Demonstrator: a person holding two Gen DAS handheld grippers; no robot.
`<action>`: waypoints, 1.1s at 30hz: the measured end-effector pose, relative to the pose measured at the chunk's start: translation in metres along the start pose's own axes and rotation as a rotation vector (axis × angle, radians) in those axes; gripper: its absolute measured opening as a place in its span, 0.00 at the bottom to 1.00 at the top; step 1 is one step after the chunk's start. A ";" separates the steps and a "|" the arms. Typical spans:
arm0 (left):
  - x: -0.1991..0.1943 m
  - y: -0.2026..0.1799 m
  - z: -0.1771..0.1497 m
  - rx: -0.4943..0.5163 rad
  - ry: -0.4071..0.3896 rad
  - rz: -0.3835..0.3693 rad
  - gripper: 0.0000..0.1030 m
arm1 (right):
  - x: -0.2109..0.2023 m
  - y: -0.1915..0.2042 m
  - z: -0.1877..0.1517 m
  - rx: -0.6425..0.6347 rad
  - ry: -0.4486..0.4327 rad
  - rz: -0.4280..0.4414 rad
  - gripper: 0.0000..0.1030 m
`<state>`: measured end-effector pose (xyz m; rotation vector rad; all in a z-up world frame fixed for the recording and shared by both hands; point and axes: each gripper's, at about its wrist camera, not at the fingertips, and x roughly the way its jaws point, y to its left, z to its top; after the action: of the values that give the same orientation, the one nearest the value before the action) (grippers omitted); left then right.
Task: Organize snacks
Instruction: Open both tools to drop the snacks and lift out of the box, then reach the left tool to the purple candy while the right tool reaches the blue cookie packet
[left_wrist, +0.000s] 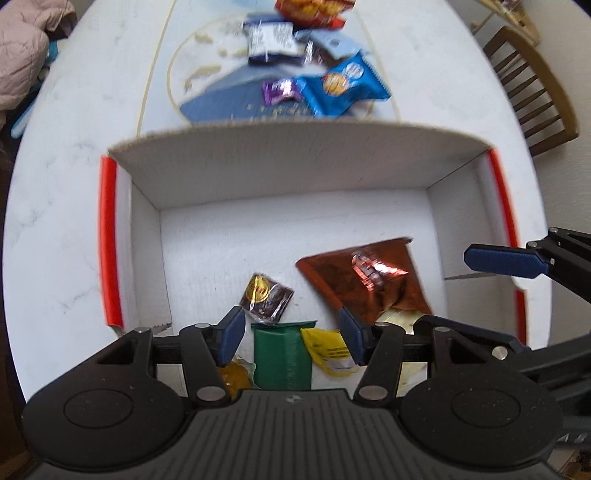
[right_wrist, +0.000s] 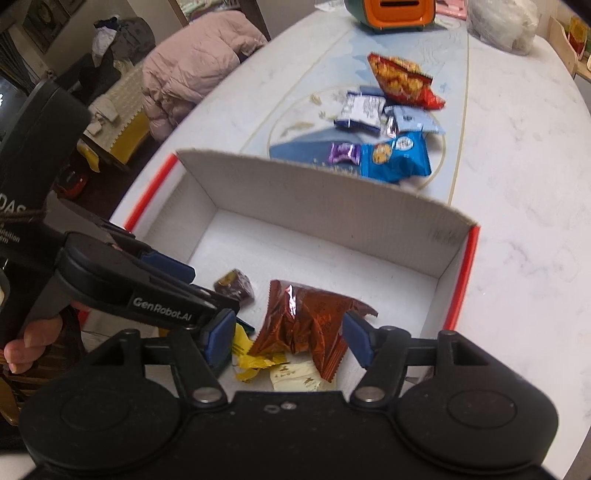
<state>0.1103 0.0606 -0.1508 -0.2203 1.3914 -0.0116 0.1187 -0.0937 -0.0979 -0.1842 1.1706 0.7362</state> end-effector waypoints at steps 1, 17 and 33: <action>-0.006 0.000 0.000 0.003 -0.015 -0.001 0.54 | -0.005 0.000 0.001 0.000 -0.011 0.002 0.68; -0.085 -0.004 0.038 -0.025 -0.277 -0.003 0.64 | -0.068 -0.032 0.046 0.045 -0.213 0.012 0.95; -0.084 -0.006 0.136 0.089 -0.197 0.047 0.64 | -0.039 -0.083 0.119 0.082 -0.159 -0.004 0.95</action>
<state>0.2287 0.0867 -0.0457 -0.1109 1.1962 -0.0127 0.2536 -0.1138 -0.0346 -0.0588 1.0466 0.6853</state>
